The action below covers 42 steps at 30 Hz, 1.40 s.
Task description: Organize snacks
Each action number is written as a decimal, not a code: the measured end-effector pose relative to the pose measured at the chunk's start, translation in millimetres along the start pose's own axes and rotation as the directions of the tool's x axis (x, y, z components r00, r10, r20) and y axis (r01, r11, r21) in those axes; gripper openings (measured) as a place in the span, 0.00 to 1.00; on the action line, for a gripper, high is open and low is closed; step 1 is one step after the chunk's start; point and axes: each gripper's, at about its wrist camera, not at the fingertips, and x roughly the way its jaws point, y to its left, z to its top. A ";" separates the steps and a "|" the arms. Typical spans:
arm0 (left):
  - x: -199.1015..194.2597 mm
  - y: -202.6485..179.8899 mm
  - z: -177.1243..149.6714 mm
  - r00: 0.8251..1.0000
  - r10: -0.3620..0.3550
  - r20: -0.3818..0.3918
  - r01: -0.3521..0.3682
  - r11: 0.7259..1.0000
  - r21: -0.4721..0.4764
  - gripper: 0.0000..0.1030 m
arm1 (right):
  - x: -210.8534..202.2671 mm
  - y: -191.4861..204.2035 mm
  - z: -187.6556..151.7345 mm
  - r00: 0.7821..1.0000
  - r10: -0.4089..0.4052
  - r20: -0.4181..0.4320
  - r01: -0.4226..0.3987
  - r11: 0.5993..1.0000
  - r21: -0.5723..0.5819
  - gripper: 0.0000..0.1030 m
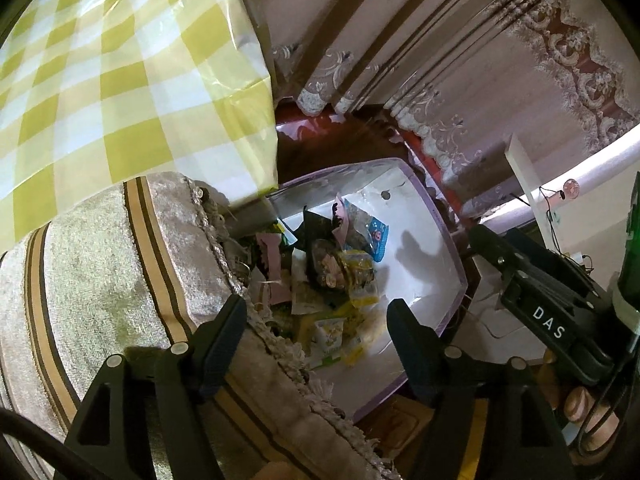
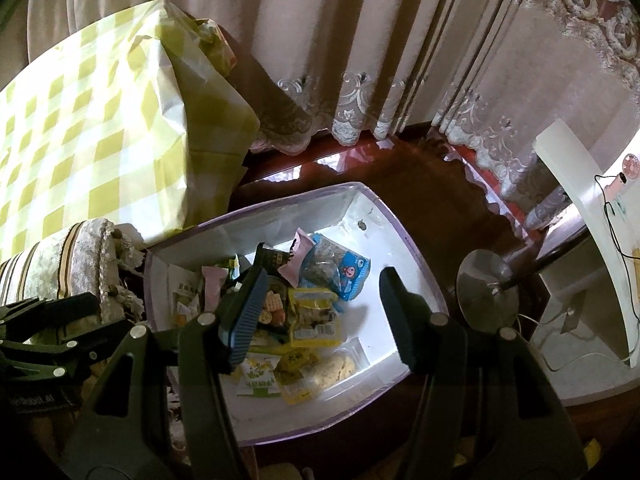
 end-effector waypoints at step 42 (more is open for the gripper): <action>2.6 -3.3 -2.4 1.000 -0.008 -0.001 0.008 1.000 0.019 0.78 | 2.2 -1.4 -4.1 1.000 0.007 -0.008 -0.007 1.000 -0.001 0.61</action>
